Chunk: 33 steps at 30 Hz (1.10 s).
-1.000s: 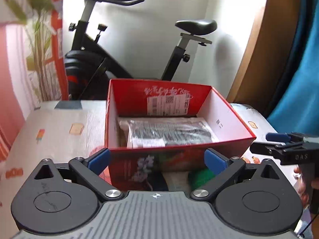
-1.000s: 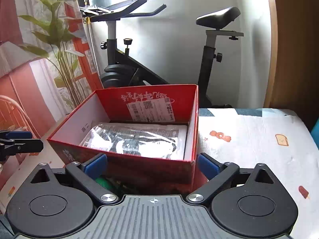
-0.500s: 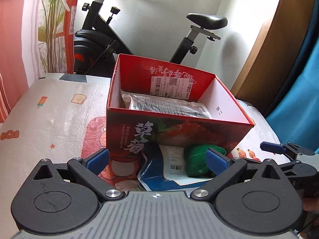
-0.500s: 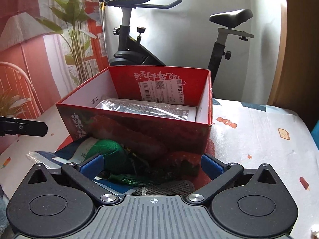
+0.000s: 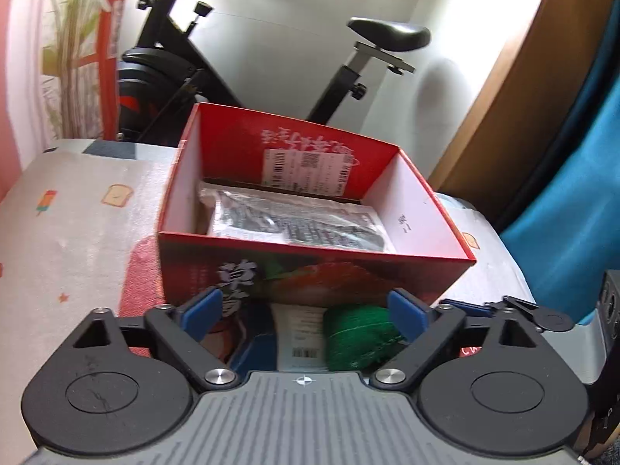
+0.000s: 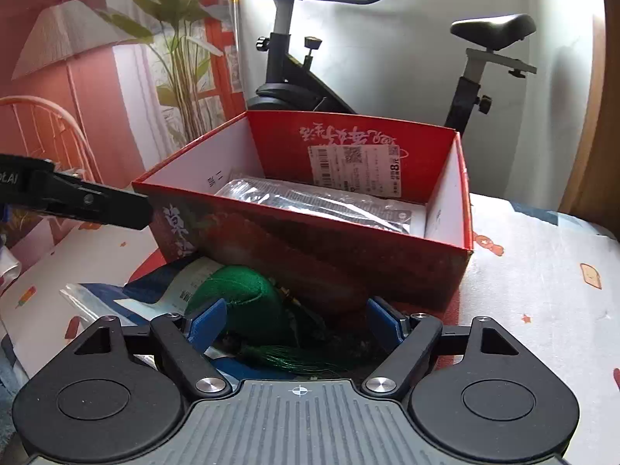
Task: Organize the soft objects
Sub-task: 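Move the left tool to the green knit pouch and close on it, then lift the green pouch with the left tool and carry it over the box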
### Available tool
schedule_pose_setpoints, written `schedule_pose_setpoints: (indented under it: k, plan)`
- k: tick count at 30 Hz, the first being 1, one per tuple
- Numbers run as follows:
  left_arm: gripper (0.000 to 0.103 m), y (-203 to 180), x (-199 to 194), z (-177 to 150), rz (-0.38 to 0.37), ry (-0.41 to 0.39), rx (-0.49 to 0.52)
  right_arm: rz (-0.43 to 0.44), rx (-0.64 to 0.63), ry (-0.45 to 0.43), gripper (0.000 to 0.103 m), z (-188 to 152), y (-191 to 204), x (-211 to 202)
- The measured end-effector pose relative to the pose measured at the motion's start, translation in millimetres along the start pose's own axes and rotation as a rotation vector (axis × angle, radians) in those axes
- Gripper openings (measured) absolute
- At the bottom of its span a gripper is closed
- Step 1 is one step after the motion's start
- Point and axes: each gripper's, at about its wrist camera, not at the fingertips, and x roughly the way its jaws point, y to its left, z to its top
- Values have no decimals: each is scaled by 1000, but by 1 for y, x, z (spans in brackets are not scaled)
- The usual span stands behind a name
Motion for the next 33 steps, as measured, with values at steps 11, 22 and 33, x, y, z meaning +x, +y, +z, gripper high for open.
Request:
schedule_pose_setpoints:
  k: [11, 22, 33]
  plan:
    - [54, -2, 50, -8, -147, 169, -43, 89, -25, 57, 55, -4, 7, 17]
    - [54, -4, 61, -14, -197, 193, -51, 122, -53, 70, 45, -1, 11, 21]
    - [54, -9, 54, -18, -242, 166, -54, 113, -63, 48, 41, -1, 11, 14]
